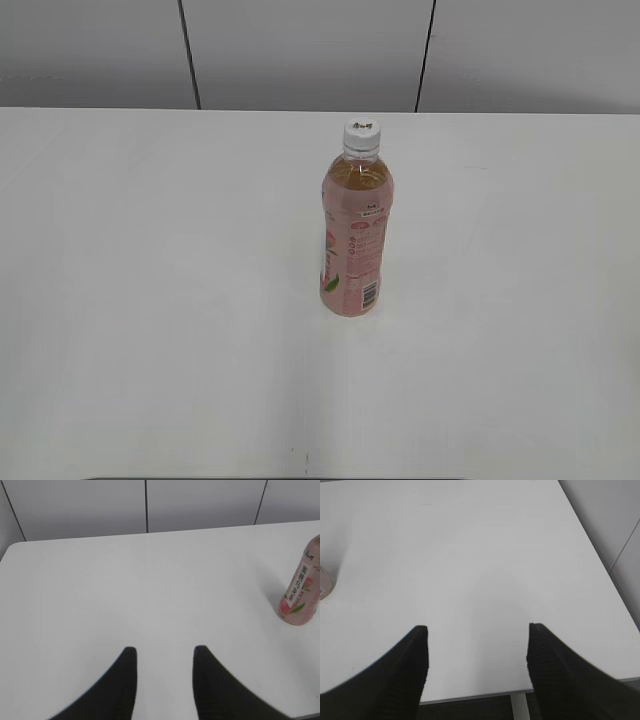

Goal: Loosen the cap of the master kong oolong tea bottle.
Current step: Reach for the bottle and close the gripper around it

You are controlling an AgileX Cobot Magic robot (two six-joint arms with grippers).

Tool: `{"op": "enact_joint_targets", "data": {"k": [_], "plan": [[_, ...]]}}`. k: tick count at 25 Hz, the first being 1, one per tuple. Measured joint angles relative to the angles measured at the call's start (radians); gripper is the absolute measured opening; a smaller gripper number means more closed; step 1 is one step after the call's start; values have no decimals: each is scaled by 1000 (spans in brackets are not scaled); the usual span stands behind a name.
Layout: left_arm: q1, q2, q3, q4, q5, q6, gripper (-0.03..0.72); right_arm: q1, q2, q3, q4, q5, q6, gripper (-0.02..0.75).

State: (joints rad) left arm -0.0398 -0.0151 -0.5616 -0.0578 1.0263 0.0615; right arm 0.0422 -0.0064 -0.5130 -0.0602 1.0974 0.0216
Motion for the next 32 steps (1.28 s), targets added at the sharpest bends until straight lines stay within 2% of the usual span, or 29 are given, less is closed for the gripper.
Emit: {"op": "enact_joint_targets", "data": {"k": [32], "plan": [[0,0,0,0,0,0,241,0,0,0,0,0,0,473]]}}
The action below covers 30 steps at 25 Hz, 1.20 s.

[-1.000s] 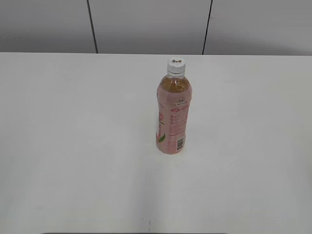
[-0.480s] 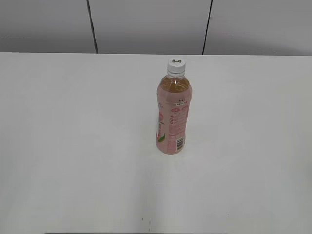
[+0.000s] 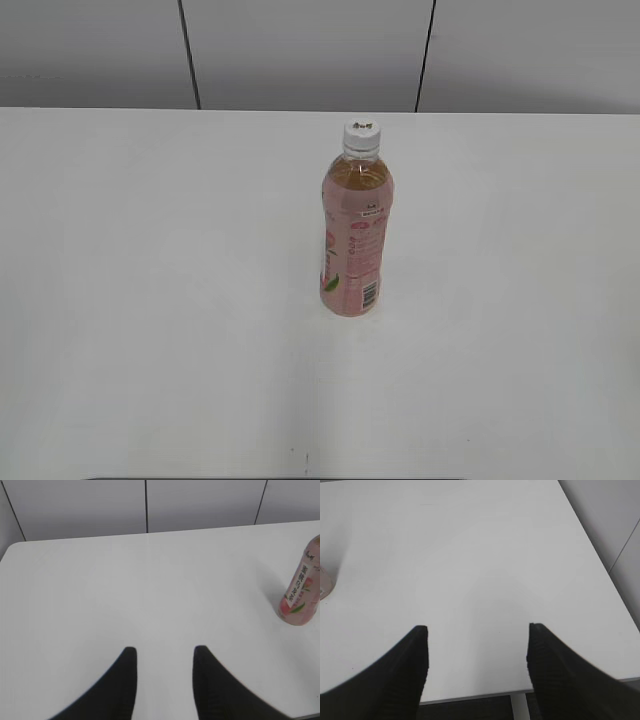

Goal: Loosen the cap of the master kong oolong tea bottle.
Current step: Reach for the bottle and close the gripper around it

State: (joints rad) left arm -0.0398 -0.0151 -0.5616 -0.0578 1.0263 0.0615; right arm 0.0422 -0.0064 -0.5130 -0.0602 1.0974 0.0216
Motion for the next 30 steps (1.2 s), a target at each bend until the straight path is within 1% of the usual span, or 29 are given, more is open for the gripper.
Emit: {"op": "enact_joint_targets", "data": {"k": [4,7,10,12,15,18,20,21,23,26,30], "plan": [[0,0,0,0,0,0,239,0,0,0,0,0,0,473],[0,12,-7,-23,-15,0,241,0,0,0,0,0,0,473],[0,64,-20,-35,-114,1,241,0,0,0,0,0,0,473],[0,123,-24,-46,-196,24,252,0,0,0,0,0,0,473],[0,246,-24,-103,-278,82,306,0,0,0,0,0,0,473],[0,396,-24,-215,-357,139,375,0,0,0,0,0,0,473],[0,494,-24,-322,-411,216,407,0,0,0,0,0,0,473],[0,547,-24,-376,-435,286,415,0,0,0,0,0,0,473],[0,648,-24,-523,-465,477,421,0,0,0,0,0,0,473],[0,770,-24,-705,-490,738,430,0,0,0,0,0,0,473],[0,908,-23,-861,-538,943,454,0,0,0,-1,0,0,473]]}}
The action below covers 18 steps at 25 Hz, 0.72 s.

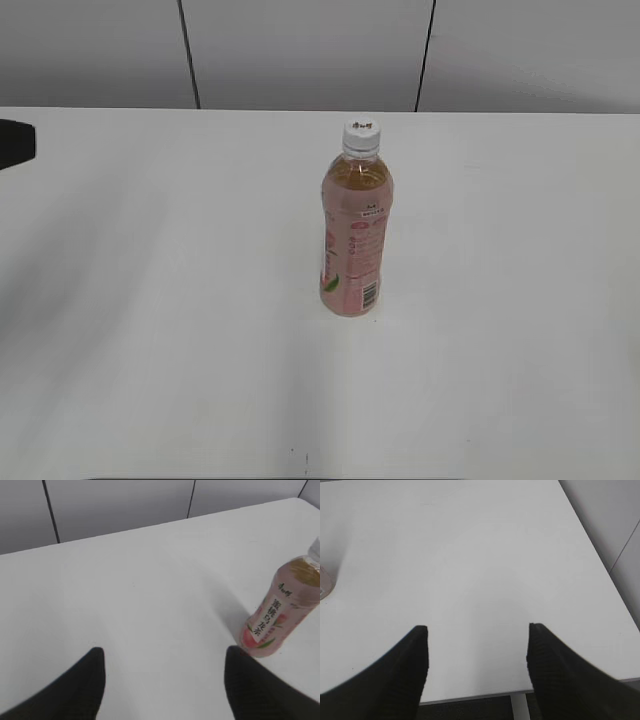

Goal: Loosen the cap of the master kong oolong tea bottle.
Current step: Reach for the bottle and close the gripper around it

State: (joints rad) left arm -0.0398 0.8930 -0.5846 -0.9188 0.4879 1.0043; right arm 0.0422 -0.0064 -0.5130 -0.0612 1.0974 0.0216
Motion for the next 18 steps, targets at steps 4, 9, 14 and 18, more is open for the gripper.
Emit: {"op": "enact_joint_targets", "data": {"k": [4,9,14,18], "plan": [[-30,86,0,-138,-22,175,480,0,0,0,1,0,0,473],[-93,174,0,-189,-77,240,483,0,0,0,1,0,0,473],[-106,191,0,-194,-114,247,486,0,0,0,1,0,0,473],[-107,191,0,-215,-117,249,486,0,0,0,1,0,0,473]]}}
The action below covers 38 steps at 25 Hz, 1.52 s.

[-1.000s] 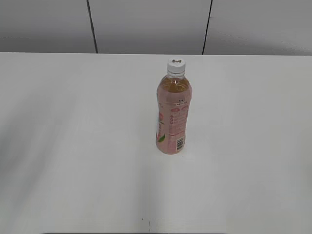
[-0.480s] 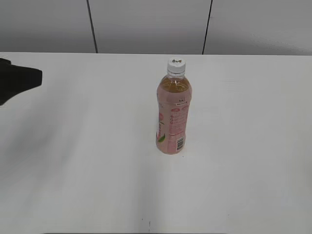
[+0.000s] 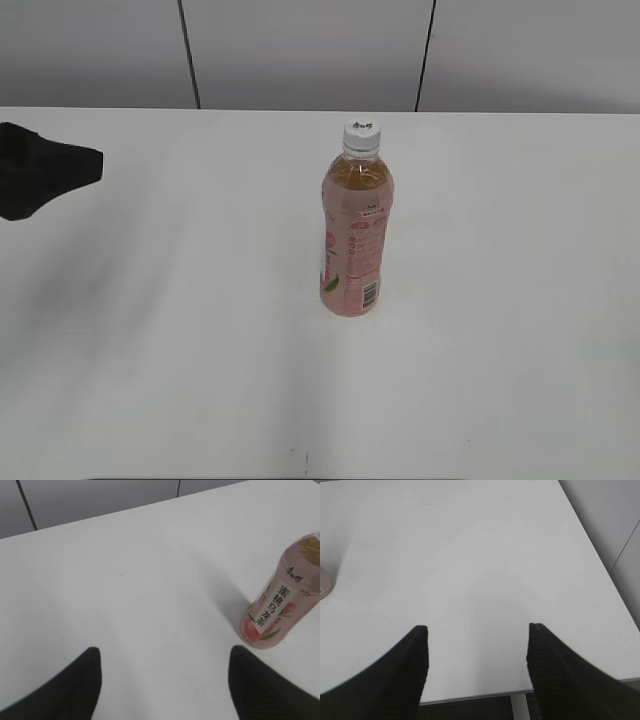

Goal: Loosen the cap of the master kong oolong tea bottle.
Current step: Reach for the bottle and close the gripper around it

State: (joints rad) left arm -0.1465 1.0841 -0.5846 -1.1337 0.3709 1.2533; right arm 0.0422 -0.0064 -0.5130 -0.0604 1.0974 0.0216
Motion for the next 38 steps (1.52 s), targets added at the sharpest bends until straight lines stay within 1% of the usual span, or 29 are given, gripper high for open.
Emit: {"op": "enact_joint_targets", "data": {"k": [5,7,9,12,14,16,20,24,27,31,38], "plan": [[-1,2,0,-35,-11,6,486,0,0,0,0,0,0,473],[-21,13,0,-67,-12,46,486,0,0,0,0,0,0,473],[-64,34,0,-91,-18,108,486,0,0,0,0,0,0,473],[-156,96,-1,-106,-49,172,486,0,0,0,0,0,0,473],[-213,159,-1,-111,-89,187,486,0,0,0,0,0,0,473],[-250,213,-1,-113,-107,191,486,0,0,0,0,0,0,473],[-304,288,-1,-123,-161,194,486,0,0,0,0,0,0,473],[-328,336,-17,-129,-200,198,486,0,0,0,0,0,0,473],[-340,370,-56,-131,-208,236,488,0,0,0,0,0,0,473],[-341,403,-112,-133,-199,254,488,0,0,0,0,0,0,473],[-341,415,-120,-134,-168,258,488,0,0,0,0,0,0,473]]}}
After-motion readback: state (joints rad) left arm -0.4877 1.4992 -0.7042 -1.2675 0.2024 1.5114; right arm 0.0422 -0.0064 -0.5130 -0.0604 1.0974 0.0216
